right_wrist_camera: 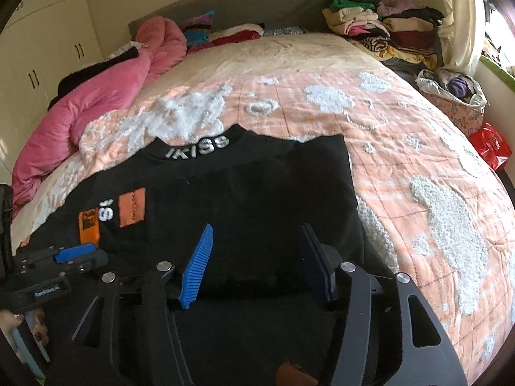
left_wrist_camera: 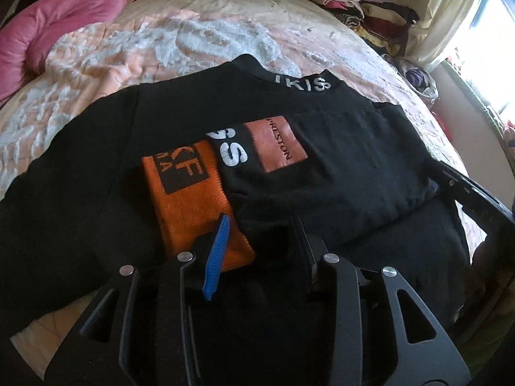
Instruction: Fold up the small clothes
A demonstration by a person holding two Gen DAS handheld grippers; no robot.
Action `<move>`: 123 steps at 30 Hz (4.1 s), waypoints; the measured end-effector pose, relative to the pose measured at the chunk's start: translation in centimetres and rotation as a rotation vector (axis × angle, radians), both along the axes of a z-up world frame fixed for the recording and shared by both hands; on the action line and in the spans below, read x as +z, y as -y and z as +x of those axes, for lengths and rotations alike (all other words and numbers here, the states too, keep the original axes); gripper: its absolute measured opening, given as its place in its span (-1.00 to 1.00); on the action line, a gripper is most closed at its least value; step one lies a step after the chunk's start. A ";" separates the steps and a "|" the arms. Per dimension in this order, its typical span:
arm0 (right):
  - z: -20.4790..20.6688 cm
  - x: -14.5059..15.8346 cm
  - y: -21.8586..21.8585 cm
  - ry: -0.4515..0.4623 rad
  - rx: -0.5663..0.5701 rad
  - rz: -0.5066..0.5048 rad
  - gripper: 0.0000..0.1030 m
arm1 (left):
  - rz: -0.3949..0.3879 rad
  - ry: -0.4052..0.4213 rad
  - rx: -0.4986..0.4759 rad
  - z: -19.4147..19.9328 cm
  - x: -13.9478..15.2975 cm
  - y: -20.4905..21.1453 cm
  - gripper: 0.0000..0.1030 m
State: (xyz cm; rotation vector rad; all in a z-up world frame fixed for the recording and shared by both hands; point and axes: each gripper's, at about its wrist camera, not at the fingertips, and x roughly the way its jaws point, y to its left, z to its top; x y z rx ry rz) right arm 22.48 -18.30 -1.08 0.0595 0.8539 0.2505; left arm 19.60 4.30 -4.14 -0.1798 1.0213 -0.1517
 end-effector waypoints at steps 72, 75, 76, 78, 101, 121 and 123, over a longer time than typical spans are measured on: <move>-8.2 5.5 -6.0 0.160 0.110 0.090 0.92 | -0.058 0.243 0.254 -7.6 6.7 -8.6 0.82; -8.5 5.9 -6.8 0.168 0.129 0.088 0.92 | -0.064 0.251 0.272 -8.1 6.9 -9.3 0.82; -8.5 6.0 -7.0 0.171 0.133 0.088 0.92 | -0.063 0.255 0.277 -8.3 7.0 -9.5 0.82; -8.7 6.3 -7.4 0.175 0.144 0.088 0.92 | -0.061 0.263 0.289 -8.7 7.3 -9.9 0.82; -9.5 8.3 -15.5 0.214 0.341 0.050 0.92 | -0.040 0.280 0.530 -13.7 7.8 -17.9 0.82; -11.6 7.7 -23.1 0.200 0.542 0.016 0.92 | -0.025 0.176 0.707 -18.2 4.9 -24.7 0.82; -11.9 7.5 -23.7 0.192 0.557 0.010 0.92 | -0.040 0.164 0.722 -18.6 4.4 -25.4 0.82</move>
